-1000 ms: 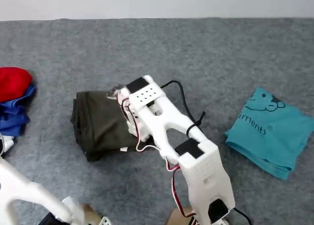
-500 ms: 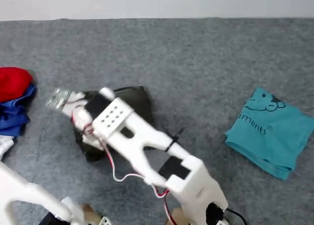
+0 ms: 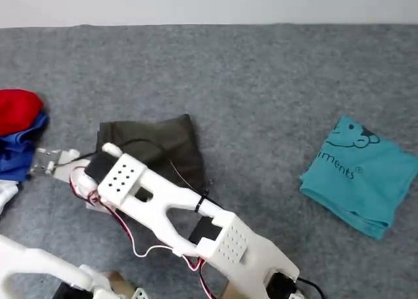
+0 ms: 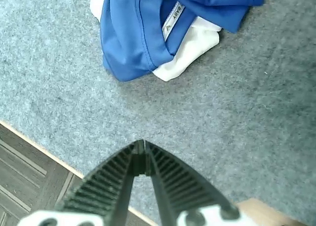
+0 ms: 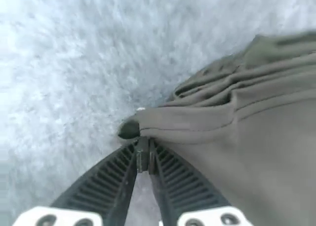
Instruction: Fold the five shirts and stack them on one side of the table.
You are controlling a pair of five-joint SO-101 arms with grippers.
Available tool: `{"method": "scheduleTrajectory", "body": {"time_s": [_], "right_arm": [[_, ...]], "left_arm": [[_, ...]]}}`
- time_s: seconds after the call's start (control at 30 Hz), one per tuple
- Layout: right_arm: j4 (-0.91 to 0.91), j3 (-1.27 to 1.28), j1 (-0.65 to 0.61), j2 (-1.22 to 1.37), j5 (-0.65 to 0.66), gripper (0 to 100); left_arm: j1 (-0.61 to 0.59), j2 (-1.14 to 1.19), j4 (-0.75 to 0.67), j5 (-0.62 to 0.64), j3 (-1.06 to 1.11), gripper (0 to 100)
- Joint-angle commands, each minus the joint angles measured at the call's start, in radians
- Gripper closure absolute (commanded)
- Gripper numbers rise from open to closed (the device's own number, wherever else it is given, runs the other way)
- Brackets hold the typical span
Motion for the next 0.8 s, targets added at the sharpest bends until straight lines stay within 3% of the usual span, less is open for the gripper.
{"method": "scheduleTrajectory", "body": {"time_s": [0.0, 0.2, 0.43, 0.77], "right_arm": [[0.133, -0.227, 0.012, -0.058, 0.04, 98.9], [0.213, -0.407, 0.214, -0.031, 0.091, 98.9], [-0.008, -0.411, 0.553, 0.136, 0.138, 98.9], [-0.16, -0.414, 0.631, 0.366, 0.138, 98.9]], "left_arm": [[0.002, -0.026, -0.018, 0.006, -0.036, 99], [0.002, -0.028, -0.015, 0.006, -0.036, 99], [0.003, -0.025, -0.015, 0.006, -0.033, 99], [0.081, -0.032, -0.012, 0.006, -0.033, 99]]}}
